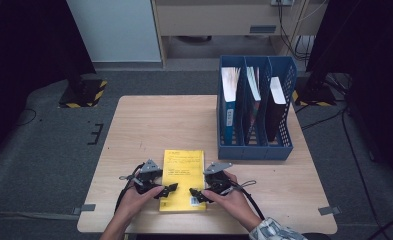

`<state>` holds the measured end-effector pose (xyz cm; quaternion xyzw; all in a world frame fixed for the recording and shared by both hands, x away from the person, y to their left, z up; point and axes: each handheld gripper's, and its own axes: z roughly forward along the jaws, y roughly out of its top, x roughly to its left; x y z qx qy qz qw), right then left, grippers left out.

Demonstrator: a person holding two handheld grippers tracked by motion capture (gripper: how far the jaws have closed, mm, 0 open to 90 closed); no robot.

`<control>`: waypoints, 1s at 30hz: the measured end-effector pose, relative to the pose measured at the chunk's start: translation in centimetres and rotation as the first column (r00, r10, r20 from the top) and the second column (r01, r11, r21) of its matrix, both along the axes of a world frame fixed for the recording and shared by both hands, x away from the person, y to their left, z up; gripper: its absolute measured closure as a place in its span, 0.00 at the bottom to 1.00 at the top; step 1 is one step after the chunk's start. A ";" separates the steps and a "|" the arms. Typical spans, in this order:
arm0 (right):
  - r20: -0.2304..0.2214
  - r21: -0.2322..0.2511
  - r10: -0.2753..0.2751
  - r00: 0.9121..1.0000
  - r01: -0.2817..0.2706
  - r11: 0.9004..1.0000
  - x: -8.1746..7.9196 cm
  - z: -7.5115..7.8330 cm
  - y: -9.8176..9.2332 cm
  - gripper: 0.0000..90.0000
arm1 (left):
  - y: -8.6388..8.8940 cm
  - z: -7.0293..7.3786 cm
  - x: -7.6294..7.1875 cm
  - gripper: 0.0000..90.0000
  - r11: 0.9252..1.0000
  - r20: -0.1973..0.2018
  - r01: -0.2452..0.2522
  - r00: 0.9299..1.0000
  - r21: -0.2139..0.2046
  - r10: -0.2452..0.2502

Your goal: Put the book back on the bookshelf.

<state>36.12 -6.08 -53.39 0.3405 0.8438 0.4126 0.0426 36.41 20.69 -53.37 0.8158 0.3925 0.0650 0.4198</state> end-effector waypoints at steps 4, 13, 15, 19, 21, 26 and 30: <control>-0.001 -0.007 -0.009 1.000 0.009 1.000 -0.1 0.1 0.1 0.14 | 0.6 0.1 0.6 0.19 0.999 -0.033 -0.024 0.999 -0.048 0.023; 0.000 -0.012 -0.033 0.999 0.033 0.999 -0.5 0.1 0.4 0.13 | 1.1 0.9 0.7 0.32 0.995 -0.018 -0.045 0.999 -0.087 0.043; -0.002 -0.008 -0.031 1.000 0.031 0.999 -0.5 0.0 0.4 0.12 | 1.2 1.3 0.6 0.37 0.992 -0.003 -0.040 0.999 -0.124 0.039; 0.004 -0.011 -0.027 1.000 0.027 1.000 -0.6 0.0 0.6 0.09 | 0.8 1.5 0.1 0.39 0.993 -0.002 -0.014 1.000 -0.117 0.014; 0.006 -0.010 -0.026 1.000 0.026 1.000 -0.6 -0.1 0.6 0.09 | 0.7 1.5 0.0 0.42 0.994 -0.003 -0.007 1.000 -0.107 0.007; 0.003 -0.005 -0.023 1.000 0.023 1.000 -0.5 -0.1 0.5 0.09 | 0.3 1.8 -0.4 0.42 0.997 -0.005 0.015 1.000 -0.080 -0.015; 0.005 -0.005 -0.016 1.000 0.016 1.000 -0.4 -0.1 0.5 0.08 | -0.3 1.7 -0.1 0.40 0.997 -0.004 0.015 1.000 -0.078 -0.015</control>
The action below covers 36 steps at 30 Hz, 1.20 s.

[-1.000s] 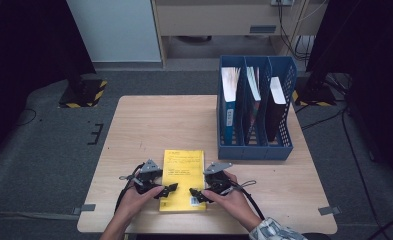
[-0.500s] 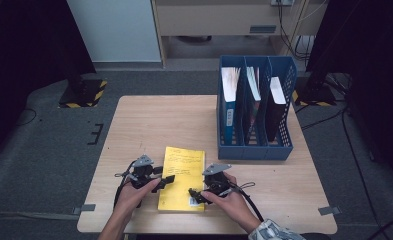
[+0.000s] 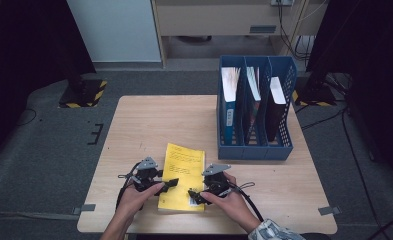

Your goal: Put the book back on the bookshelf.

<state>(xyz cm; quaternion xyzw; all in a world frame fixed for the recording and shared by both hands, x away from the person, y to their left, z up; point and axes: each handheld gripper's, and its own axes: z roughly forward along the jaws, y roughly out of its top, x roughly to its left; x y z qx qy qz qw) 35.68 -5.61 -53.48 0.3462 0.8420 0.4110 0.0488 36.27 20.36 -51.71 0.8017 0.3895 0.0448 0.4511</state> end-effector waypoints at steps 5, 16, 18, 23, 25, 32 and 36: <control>0.002 -0.003 0.000 1.000 0.000 1.000 0.0 0.0 0.0 0.08 | -1.0 -0.3 0.3 0.41 0.999 -0.006 0.026 1.000 0.030 -0.025; -0.006 0.003 0.011 1.000 -0.011 1.000 0.1 0.0 -0.1 0.07 | -2.7 -0.2 1.3 0.33 0.998 0.029 0.026 0.999 0.061 -0.027; -0.006 0.003 0.012 1.000 -0.012 1.000 0.1 0.0 -0.1 0.07 | -2.7 -0.2 1.3 0.33 0.998 0.028 0.026 0.999 0.062 -0.028; -0.003 0.003 0.015 1.000 -0.015 1.000 0.1 0.0 -0.1 0.07 | -2.5 -0.3 1.5 0.36 0.998 0.025 0.014 1.000 0.062 -0.016; -0.003 0.003 0.016 1.000 -0.016 1.000 0.1 0.0 -0.1 0.07 | -2.5 -0.4 1.5 0.38 0.997 0.027 0.019 0.999 0.069 -0.020; 0.012 -0.002 0.023 1.000 -0.023 1.000 0.2 -0.1 -0.1 0.06 | -2.7 -0.4 1.6 0.53 0.997 -0.008 0.058 0.998 0.056 -0.058; 0.016 -0.004 0.025 1.000 -0.025 1.000 0.2 -0.2 -0.1 0.06 | -2.8 -0.4 1.5 0.60 0.996 -0.014 0.068 0.998 0.057 -0.067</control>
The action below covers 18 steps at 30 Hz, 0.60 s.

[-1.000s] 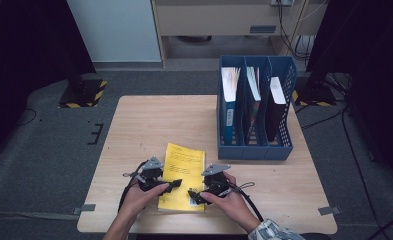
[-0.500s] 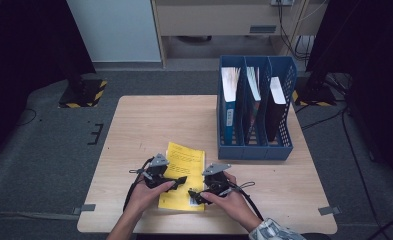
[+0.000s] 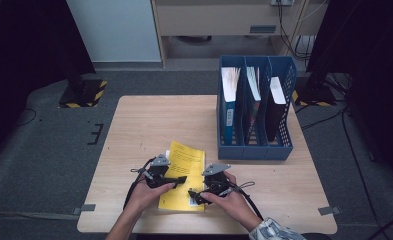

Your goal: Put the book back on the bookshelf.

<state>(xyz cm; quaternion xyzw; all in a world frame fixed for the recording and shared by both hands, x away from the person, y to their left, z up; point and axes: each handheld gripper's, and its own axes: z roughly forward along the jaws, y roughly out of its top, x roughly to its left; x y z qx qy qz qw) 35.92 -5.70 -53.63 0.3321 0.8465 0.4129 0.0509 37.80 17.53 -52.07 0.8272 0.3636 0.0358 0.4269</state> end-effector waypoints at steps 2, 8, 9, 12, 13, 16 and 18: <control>0.001 0.000 0.001 1.000 -0.001 1.000 0.0 0.0 0.0 0.06 | 0.0 0.0 0.0 0.63 1.000 -0.006 0.002 1.000 -0.002 -0.002; 0.006 0.006 -0.001 1.000 0.001 1.000 0.1 -0.1 0.0 0.06 | 0.1 0.2 -0.1 0.72 1.000 -0.007 -0.010 1.000 -0.017 0.010; 0.006 0.007 0.000 1.000 0.000 1.000 0.1 -0.1 -0.1 0.06 | 0.1 0.2 -0.1 0.73 1.000 -0.010 -0.014 1.000 -0.017 0.014; 0.009 0.007 0.005 1.000 -0.005 1.000 0.2 -0.1 -0.1 0.06 | 0.1 0.3 -0.2 0.76 1.000 -0.006 -0.022 1.000 -0.016 0.022; 0.008 0.009 0.005 1.000 -0.005 1.000 0.2 -0.1 -0.1 0.06 | 0.1 0.4 -0.2 0.77 1.000 -0.005 -0.024 1.000 -0.015 0.024; 0.004 0.010 0.011 1.000 -0.011 1.000 0.3 -0.1 -0.2 0.06 | 0.0 0.5 -0.2 0.78 1.000 -0.002 -0.029 1.000 -0.011 0.029; 0.004 0.011 0.010 1.000 -0.010 1.000 0.3 -0.1 -0.2 0.06 | 0.0 0.5 -0.3 0.79 0.999 -0.003 -0.031 1.000 -0.011 0.031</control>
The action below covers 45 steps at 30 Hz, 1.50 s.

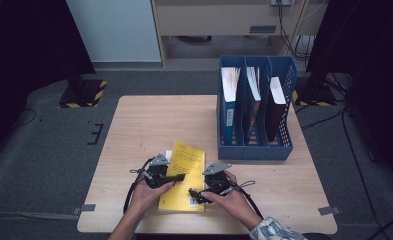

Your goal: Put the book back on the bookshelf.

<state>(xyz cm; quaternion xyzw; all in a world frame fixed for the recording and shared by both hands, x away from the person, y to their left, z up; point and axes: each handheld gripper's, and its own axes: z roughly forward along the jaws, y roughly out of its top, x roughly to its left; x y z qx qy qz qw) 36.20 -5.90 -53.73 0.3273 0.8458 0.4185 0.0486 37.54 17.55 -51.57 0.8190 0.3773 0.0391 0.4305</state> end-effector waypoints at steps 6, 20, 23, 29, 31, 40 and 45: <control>0.005 0.003 -0.002 1.000 0.002 1.000 0.1 0.0 -0.1 0.06 | 0.0 0.0 0.1 0.80 1.000 -0.007 -0.001 1.000 -0.010 0.001; -0.003 0.005 -0.015 1.000 0.015 1.000 0.3 0.0 -0.2 0.06 | 0.2 0.3 0.1 0.87 0.999 -0.016 -0.019 1.000 -0.040 0.018; -0.012 0.016 -0.023 1.000 0.024 1.000 0.4 0.0 -0.3 0.06 | 0.4 0.5 0.1 0.88 0.998 -0.010 -0.027 1.000 -0.059 0.027; -0.040 0.056 -0.020 0.999 0.022 0.998 0.7 0.0 -0.6 0.05 | 0.5 1.2 -0.3 0.90 0.996 0.023 -0.020 0.999 -0.086 0.022; -0.046 0.067 -0.016 0.999 0.019 0.998 0.8 -0.1 -0.7 0.04 | 0.5 1.3 -0.3 0.90 0.996 0.032 -0.013 0.999 -0.091 0.016; -0.076 0.115 0.015 0.997 -0.006 0.993 0.8 -0.1 -0.6 0.04 | 0.7 1.9 -0.7 0.91 0.993 0.053 0.002 0.999 -0.115 0.004; -0.083 0.130 0.043 0.996 -0.032 0.991 0.7 -0.2 -0.1 0.04 | 0.6 2.0 -0.7 0.91 0.992 0.058 0.014 0.998 -0.124 -0.006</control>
